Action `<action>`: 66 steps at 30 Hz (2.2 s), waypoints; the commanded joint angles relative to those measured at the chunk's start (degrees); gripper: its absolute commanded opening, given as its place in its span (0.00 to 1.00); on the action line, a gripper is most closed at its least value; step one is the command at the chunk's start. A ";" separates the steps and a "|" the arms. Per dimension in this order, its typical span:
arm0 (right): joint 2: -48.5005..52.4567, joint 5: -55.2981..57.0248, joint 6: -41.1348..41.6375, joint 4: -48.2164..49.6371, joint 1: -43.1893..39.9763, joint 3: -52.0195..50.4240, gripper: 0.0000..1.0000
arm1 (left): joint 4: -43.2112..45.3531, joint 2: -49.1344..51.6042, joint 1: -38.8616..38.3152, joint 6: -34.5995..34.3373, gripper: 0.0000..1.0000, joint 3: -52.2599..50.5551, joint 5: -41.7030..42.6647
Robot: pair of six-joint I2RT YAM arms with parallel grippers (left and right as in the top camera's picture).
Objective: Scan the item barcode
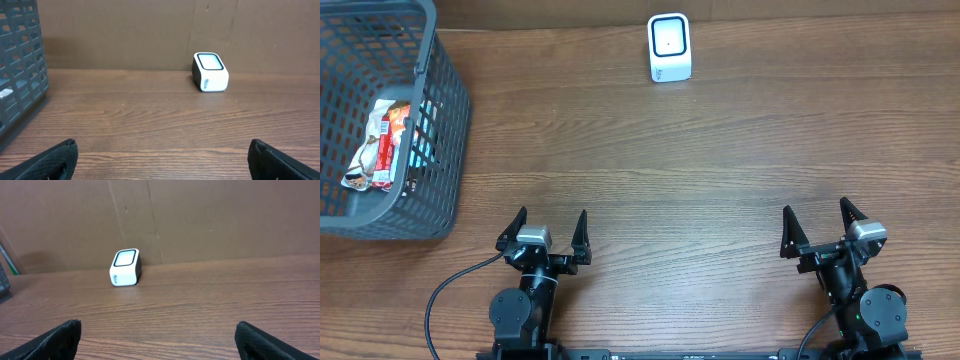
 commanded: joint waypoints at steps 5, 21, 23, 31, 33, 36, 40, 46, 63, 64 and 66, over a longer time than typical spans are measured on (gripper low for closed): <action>-0.35 0.11 0.22 0.15 -0.33 -0.61 1.00 | -0.13 -0.61 -0.39 1.25 1.00 -0.22 -0.76; -0.35 0.11 0.22 0.17 -0.33 -0.61 1.00 | -0.11 -0.61 -0.39 1.25 1.00 -0.22 -0.76; -0.35 0.11 0.22 0.15 -0.33 -0.61 1.00 | -0.15 -0.61 -0.39 1.27 1.00 -0.22 -0.76; -0.35 0.11 0.22 0.17 -0.33 -0.61 1.00 | -0.11 -0.61 -0.39 1.25 1.00 -0.22 -0.76; -0.35 0.11 0.22 0.17 -0.33 -0.61 1.00 | -0.11 -0.61 -0.39 1.25 1.00 -0.22 -0.79; -0.35 0.11 0.22 0.17 -0.33 -0.61 1.00 | -0.13 -0.61 -0.39 1.25 1.00 -0.22 -0.79; -0.35 0.11 0.22 0.17 -0.33 -0.61 1.00 | -0.13 -0.61 -0.39 1.27 1.00 -0.22 -0.79; -0.35 0.11 0.22 0.17 -0.33 -0.61 1.00 | -0.13 -0.61 -0.39 1.25 1.00 -0.22 -0.76; -0.35 0.11 0.22 0.15 -0.33 -0.61 1.00 | 0.48 -0.61 -0.39 1.01 1.00 -0.22 3.72; -0.35 0.11 0.22 0.17 -0.33 -0.61 1.00 | 0.39 -0.61 -0.39 0.48 1.00 -0.22 4.09; -0.35 0.11 0.22 0.17 -0.33 -0.61 1.00 | 0.37 -0.61 -0.39 -1.14 1.00 -0.22 4.07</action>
